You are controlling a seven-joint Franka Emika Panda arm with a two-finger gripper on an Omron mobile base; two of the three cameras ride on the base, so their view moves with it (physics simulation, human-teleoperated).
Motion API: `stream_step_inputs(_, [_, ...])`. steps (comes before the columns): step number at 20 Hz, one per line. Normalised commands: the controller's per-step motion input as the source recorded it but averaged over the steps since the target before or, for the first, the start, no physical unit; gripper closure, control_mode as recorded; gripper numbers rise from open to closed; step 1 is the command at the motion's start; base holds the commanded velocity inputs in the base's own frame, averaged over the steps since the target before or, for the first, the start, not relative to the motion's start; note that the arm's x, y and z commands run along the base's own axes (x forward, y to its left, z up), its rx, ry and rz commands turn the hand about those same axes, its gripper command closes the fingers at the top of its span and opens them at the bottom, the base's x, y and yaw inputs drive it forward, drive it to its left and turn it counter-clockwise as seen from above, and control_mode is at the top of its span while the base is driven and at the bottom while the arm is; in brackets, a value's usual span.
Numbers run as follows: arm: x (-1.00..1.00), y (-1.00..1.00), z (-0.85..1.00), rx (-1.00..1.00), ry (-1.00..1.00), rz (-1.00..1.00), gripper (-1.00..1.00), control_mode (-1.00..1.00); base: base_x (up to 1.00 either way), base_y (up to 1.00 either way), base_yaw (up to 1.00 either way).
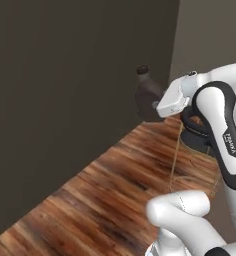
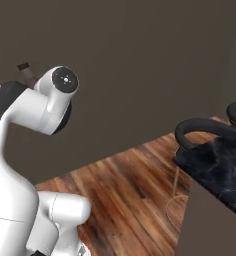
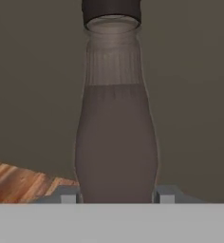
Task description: The dining table condiment station is running low on syrup bottle. Refill the condiment station by opening the cabinet and taking the syrup bottle from the cabinet and placing it on the dining table.
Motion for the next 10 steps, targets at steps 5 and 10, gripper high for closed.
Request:
stream_step_inputs(5, [0.00, 0.00, 0.00, 0.00, 0.00, 0.00, 1.00, 1.00, 0.83, 0.79, -0.57])
stream_step_inputs(10, [0.00, 0.00, 0.00, 0.00, 0.00, 0.00, 1.00, 1.00, 0.89, 0.88, -0.59])
